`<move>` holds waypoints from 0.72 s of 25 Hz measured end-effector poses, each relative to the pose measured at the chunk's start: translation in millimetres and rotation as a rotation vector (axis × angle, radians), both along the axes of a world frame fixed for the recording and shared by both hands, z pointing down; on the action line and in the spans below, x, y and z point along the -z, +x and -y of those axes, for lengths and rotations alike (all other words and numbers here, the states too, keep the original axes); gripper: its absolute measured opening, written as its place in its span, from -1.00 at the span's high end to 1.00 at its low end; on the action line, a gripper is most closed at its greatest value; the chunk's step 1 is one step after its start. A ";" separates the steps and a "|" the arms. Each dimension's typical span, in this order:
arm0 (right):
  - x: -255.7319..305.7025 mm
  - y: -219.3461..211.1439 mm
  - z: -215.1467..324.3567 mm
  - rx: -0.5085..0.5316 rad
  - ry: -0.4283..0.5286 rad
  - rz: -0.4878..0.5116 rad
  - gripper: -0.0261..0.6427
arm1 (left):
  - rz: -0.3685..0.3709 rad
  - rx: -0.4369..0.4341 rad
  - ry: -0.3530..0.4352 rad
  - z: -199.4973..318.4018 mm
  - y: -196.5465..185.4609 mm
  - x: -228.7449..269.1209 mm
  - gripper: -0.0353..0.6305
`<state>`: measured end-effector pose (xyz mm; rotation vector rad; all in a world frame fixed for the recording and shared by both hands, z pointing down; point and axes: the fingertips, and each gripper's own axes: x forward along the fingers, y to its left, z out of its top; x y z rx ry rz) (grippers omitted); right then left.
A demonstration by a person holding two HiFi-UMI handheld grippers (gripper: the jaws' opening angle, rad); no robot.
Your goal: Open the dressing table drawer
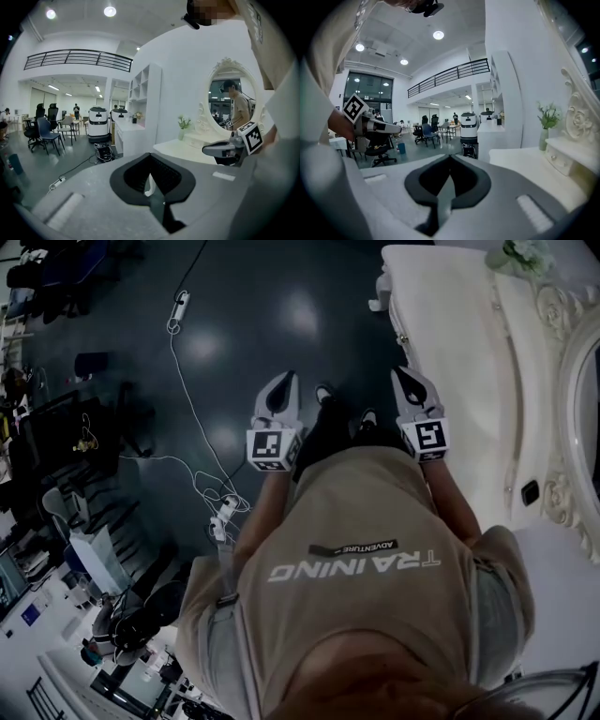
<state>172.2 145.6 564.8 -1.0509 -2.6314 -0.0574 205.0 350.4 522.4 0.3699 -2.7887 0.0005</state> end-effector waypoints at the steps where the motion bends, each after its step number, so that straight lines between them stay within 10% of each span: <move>1: -0.7 -4.0 -2.9 -0.006 0.004 -0.003 0.91 | -0.007 0.000 0.006 -4.3 -6.0 -4.6 0.87; 18: 49.6 -118.5 -92.2 -0.180 0.101 0.101 0.91 | 0.066 -0.183 0.041 -105.3 -153.5 -6.8 0.87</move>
